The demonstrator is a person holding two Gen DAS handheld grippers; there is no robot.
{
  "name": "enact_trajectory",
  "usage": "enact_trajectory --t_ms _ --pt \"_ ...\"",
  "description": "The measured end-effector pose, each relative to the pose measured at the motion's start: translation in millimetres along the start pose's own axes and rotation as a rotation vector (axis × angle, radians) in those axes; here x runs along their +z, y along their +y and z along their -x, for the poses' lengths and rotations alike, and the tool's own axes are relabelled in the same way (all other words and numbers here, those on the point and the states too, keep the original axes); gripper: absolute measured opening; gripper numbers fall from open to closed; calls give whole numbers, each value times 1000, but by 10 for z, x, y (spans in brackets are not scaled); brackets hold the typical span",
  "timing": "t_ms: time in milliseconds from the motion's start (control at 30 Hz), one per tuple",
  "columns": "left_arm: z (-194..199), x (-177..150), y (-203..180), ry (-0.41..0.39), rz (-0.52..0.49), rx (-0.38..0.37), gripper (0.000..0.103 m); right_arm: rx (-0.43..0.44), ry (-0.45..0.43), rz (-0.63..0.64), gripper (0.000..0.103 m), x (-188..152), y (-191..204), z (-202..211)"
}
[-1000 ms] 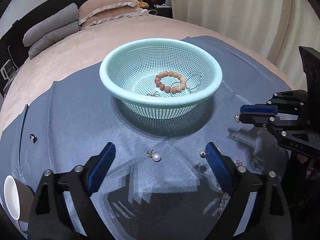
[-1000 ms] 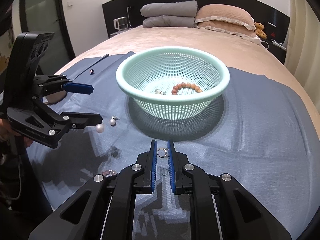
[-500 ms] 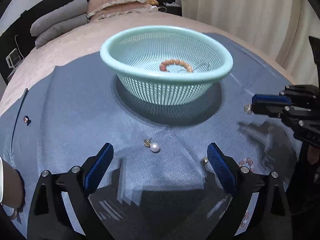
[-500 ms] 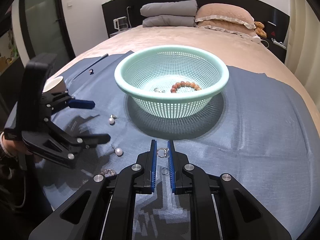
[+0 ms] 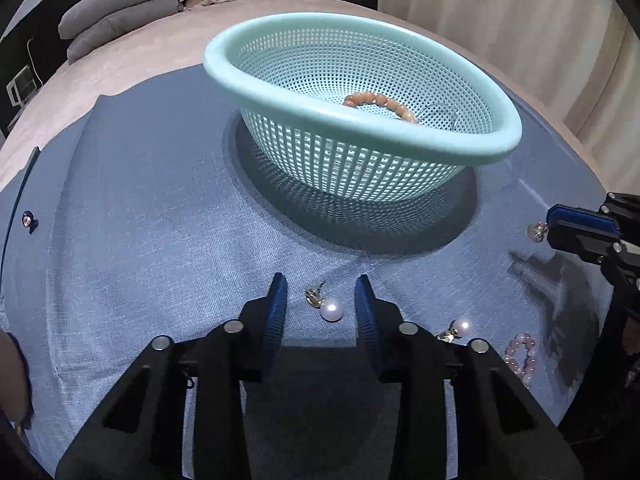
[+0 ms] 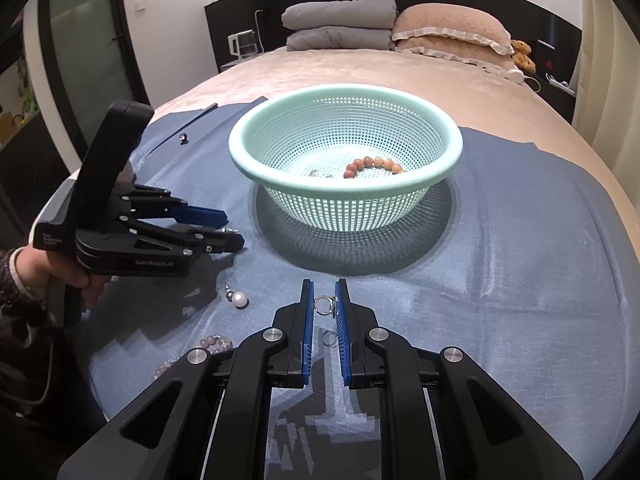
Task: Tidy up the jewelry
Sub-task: 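Carry the held earrings into the basket and open both grippers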
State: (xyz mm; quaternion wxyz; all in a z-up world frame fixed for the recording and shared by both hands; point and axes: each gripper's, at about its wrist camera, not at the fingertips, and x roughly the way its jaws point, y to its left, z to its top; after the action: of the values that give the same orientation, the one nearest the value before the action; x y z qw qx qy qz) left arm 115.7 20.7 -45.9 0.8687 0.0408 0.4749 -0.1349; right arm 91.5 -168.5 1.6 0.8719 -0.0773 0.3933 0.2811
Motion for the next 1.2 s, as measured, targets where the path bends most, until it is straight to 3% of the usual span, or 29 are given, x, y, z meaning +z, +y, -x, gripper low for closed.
enact_trajectory --t_ms 33,133,433,767,1000,1200 --pt "6 -9 4 2 -7 7 20 0 0 -1 10 1 -4 1" --pt "59 -28 50 -2 7 -2 12 -3 1 -3 10 -3 -9 -6" --pt "431 -75 70 -73 -23 -56 12 3 -7 11 10 24 53 62" --pt "888 171 16 -158 -60 -31 12 17 -62 61 10 300 107 235" --pt "942 505 -96 -187 -105 -27 12 0 -119 98 10 578 73 286" --pt "754 770 -148 -184 -126 -47 12 -11 -134 79 10 758 -72 173"
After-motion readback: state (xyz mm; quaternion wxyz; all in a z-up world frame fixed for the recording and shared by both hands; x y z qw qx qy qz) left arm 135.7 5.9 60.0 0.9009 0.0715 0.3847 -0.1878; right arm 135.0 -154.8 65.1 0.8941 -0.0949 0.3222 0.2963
